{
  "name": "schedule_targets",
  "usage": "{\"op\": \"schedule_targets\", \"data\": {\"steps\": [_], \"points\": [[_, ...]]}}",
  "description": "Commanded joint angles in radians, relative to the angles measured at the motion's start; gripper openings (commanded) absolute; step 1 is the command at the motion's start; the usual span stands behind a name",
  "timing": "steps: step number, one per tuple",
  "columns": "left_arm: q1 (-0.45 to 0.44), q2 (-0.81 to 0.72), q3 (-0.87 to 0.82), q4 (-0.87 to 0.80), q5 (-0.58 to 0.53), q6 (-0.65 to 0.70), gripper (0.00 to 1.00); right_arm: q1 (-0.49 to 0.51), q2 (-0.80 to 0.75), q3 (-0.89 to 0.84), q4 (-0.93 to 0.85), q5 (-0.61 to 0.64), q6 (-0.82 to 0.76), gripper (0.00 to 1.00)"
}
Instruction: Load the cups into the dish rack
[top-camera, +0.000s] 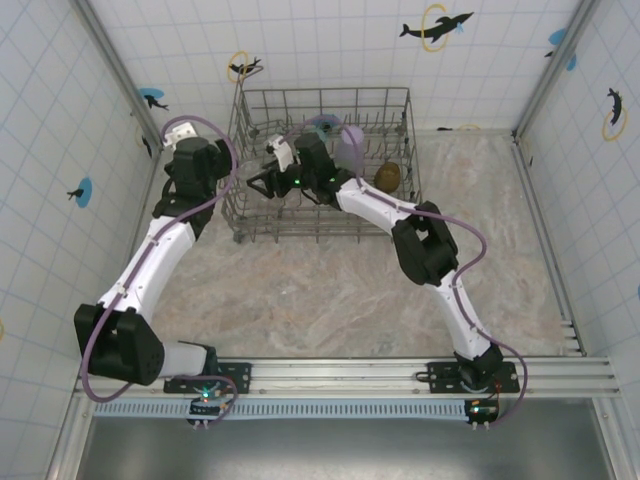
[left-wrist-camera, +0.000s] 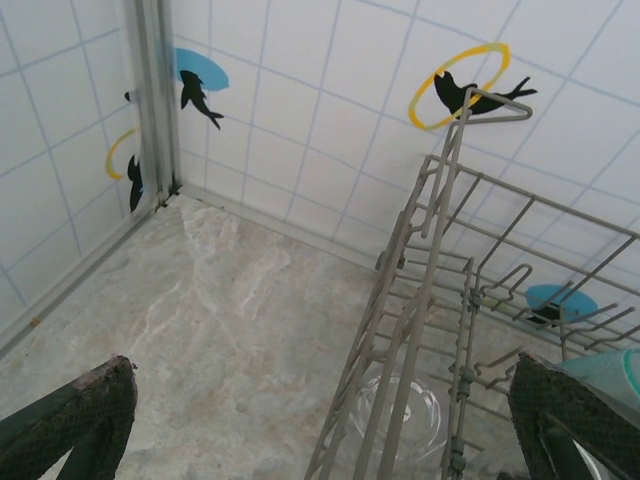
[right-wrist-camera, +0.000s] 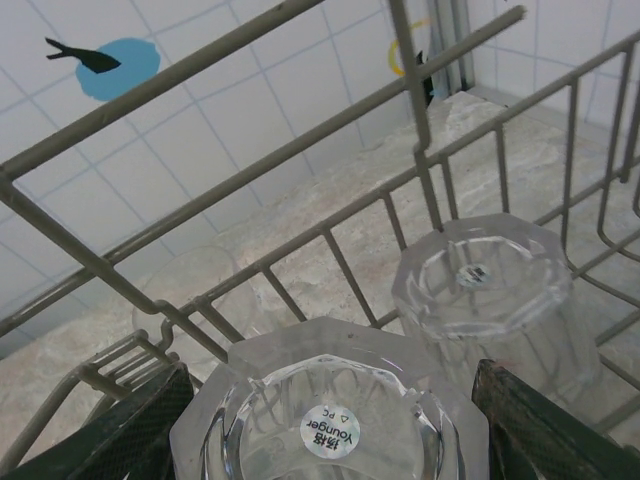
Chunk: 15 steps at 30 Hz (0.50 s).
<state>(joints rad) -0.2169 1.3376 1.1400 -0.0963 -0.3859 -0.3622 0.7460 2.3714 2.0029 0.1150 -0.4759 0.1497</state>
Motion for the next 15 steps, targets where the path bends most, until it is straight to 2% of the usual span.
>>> {"op": "schedule_targets", "data": {"steps": [1, 7, 15], "points": [[0.0, -0.019, -0.029, 0.015, 0.01, 0.028, 0.98, 0.027, 0.024, 0.074, 0.037, -0.011, -0.08, 0.14], [0.001, -0.031, -0.041, 0.002, 0.032, 0.034, 0.98, 0.051, 0.054, 0.083, 0.067, 0.008, -0.113, 0.11], [0.004, -0.044, -0.051, 0.0, 0.007, 0.058, 0.98, 0.073, 0.106, 0.105, 0.123, 0.002, -0.121, 0.1]]}}
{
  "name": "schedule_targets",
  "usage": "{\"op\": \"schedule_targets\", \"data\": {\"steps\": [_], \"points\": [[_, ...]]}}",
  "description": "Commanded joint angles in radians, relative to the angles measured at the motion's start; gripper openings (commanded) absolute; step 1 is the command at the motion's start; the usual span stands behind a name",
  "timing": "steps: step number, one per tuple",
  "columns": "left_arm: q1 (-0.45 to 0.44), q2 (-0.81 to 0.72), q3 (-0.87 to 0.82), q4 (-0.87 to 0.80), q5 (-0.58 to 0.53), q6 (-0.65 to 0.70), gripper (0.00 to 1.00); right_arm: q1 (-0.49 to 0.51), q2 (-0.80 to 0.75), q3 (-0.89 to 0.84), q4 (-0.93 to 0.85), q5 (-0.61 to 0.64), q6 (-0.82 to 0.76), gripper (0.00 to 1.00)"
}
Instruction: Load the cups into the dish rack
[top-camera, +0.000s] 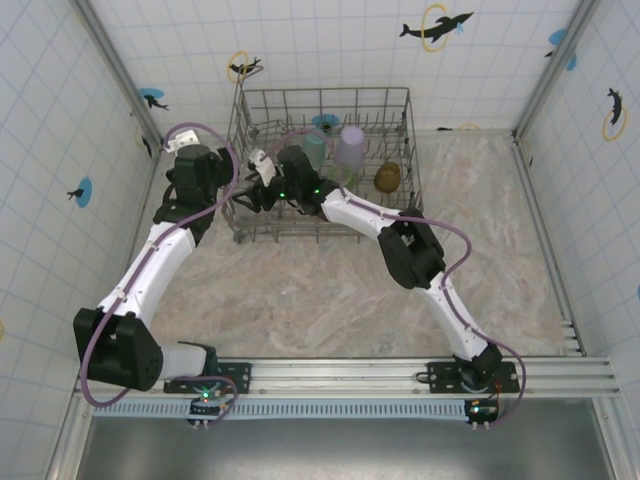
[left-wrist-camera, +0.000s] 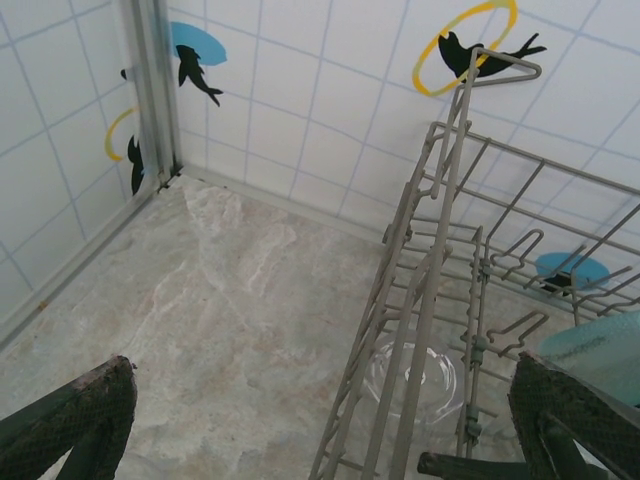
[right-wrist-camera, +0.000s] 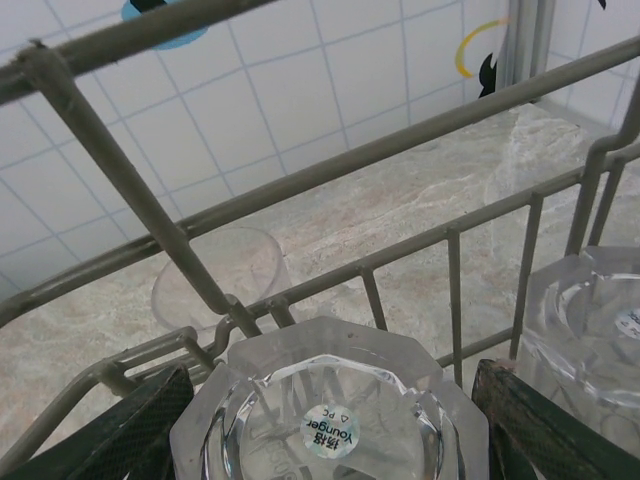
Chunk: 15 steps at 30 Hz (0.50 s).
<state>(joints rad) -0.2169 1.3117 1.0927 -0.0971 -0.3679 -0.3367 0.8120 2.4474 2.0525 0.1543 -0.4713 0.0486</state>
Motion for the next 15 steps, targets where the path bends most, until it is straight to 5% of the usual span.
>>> {"op": "schedule_targets", "data": {"steps": [1, 8, 15], "points": [[0.004, -0.02, -0.005, 0.0, -0.013, 0.032, 0.98, 0.01, 0.036, 0.055, 0.091, 0.002, -0.021, 0.1], [0.014, -0.021, -0.011, 0.007, 0.015, 0.021, 0.98, 0.026, 0.06, 0.055, 0.105, 0.054, -0.061, 0.14], [0.025, -0.025, -0.013, 0.007, 0.024, 0.016, 0.98, 0.033, 0.071, 0.048, 0.067, 0.079, -0.09, 0.34]]}}
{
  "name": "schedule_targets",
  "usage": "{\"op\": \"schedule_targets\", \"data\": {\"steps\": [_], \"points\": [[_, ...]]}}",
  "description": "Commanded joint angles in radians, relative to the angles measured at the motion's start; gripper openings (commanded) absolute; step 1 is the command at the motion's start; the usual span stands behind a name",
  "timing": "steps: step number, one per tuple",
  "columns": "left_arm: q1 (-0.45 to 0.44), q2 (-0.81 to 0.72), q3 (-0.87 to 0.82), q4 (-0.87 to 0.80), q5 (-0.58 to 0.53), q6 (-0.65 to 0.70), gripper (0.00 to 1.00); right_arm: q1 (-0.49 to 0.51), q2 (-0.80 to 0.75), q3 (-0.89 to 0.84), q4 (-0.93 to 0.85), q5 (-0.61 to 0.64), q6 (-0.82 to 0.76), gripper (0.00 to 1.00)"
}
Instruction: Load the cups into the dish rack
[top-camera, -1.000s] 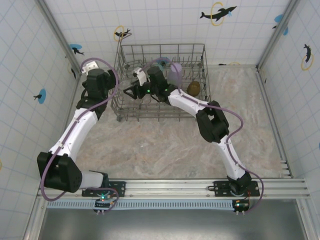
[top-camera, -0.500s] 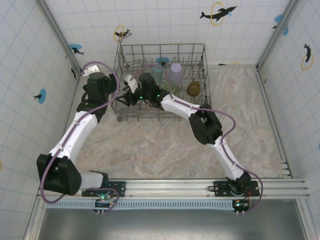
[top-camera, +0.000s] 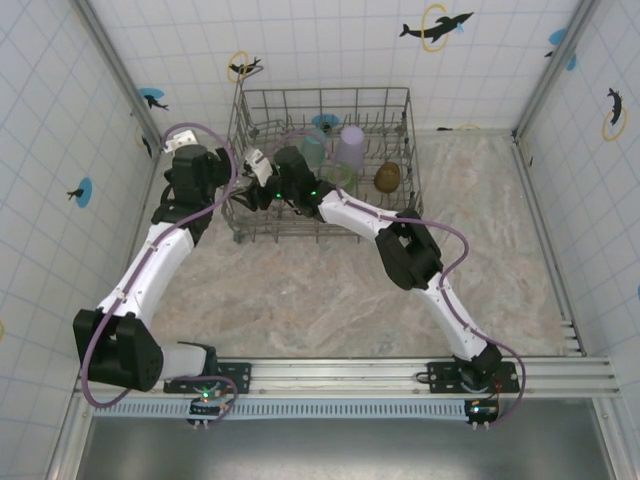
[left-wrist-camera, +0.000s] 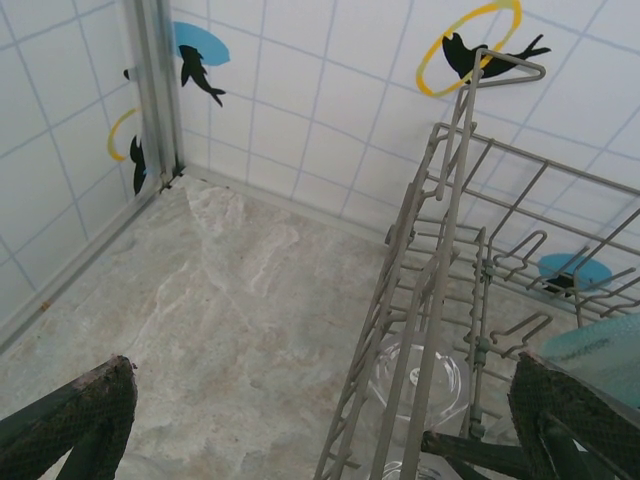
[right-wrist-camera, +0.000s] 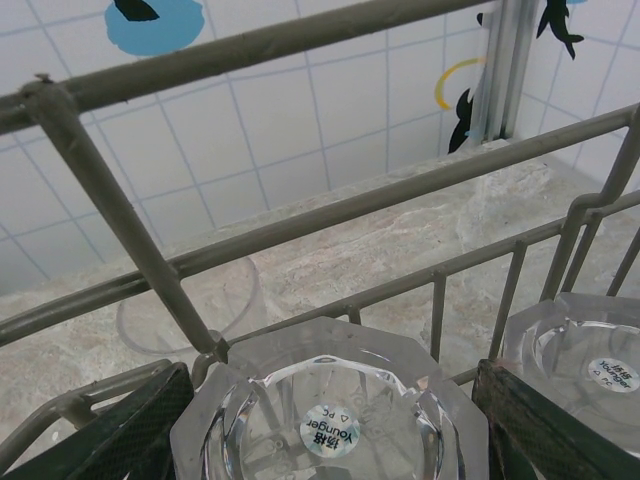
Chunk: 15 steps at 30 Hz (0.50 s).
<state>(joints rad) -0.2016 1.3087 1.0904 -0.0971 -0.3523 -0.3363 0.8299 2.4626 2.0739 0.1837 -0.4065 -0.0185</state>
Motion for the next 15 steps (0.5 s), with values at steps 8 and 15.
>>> {"op": "schedule_targets", "data": {"steps": [8, 15], "points": [[0.022, -0.025, -0.012, 0.008, 0.032, 0.007, 0.98, 0.015, 0.025, -0.049, 0.083, 0.062, 0.0, 0.49], [0.026, -0.035, -0.014, 0.01, 0.039, 0.005, 0.98, 0.015, 0.01, -0.08, 0.092, 0.065, 0.017, 0.55]]}}
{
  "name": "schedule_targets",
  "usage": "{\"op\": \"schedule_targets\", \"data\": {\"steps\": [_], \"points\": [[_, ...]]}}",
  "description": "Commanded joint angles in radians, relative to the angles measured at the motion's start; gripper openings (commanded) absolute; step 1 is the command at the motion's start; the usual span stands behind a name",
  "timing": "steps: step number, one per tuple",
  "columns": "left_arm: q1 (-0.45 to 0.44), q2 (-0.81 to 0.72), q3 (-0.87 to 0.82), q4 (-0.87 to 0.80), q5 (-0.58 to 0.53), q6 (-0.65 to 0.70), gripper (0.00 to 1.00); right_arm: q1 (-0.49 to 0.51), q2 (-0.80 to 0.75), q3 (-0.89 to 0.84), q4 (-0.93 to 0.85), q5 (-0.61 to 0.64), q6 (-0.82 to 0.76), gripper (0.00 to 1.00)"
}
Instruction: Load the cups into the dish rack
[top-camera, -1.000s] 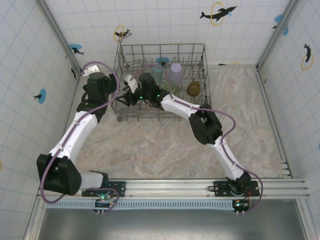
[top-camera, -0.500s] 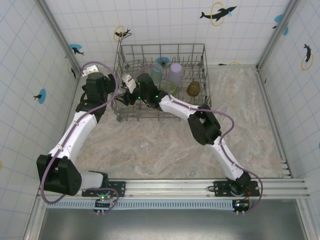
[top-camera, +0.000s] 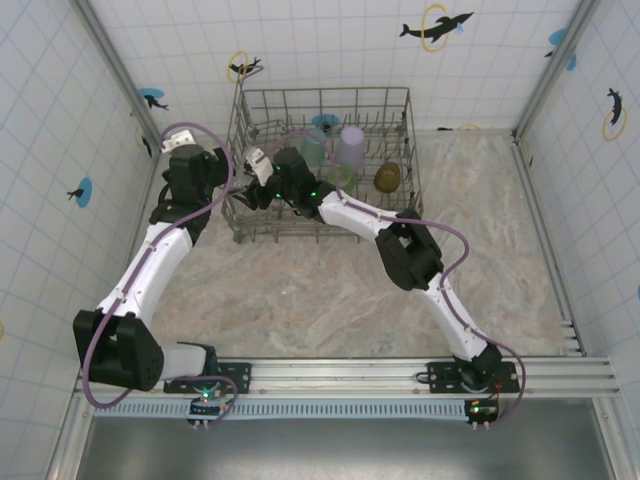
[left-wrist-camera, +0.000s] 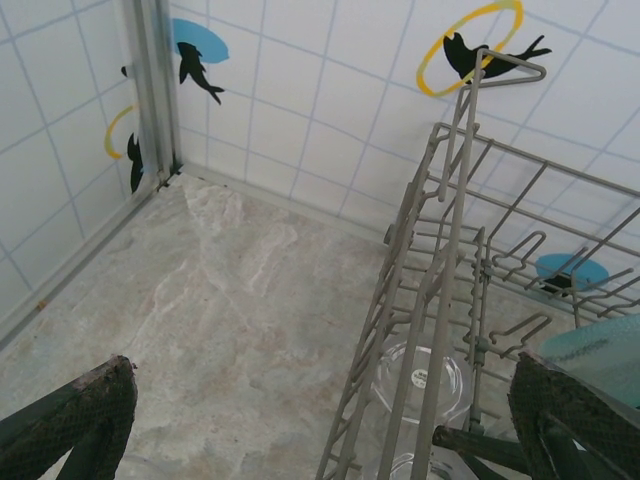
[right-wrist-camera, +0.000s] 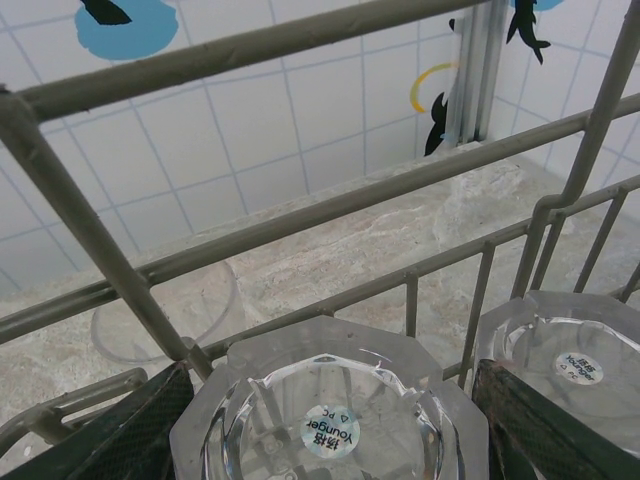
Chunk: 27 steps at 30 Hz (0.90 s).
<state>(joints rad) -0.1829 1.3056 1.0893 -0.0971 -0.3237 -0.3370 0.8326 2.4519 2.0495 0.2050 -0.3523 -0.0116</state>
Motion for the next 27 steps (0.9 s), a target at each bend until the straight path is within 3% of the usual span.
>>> {"op": "schedule_targets", "data": {"steps": [1, 20, 27], "points": [[0.009, -0.032, -0.011, 0.01, 0.011, 0.006, 0.98, 0.013, 0.019, -0.059, 0.071, 0.013, 0.012, 0.56], [0.032, -0.038, -0.017, 0.019, 0.043, 0.003, 0.98, 0.018, -0.002, -0.138, 0.075, 0.01, 0.045, 0.74], [0.036, -0.038, -0.016, 0.021, 0.05, 0.001, 0.98, 0.02, 0.018, -0.152, 0.133, -0.023, 0.125, 0.74]]}}
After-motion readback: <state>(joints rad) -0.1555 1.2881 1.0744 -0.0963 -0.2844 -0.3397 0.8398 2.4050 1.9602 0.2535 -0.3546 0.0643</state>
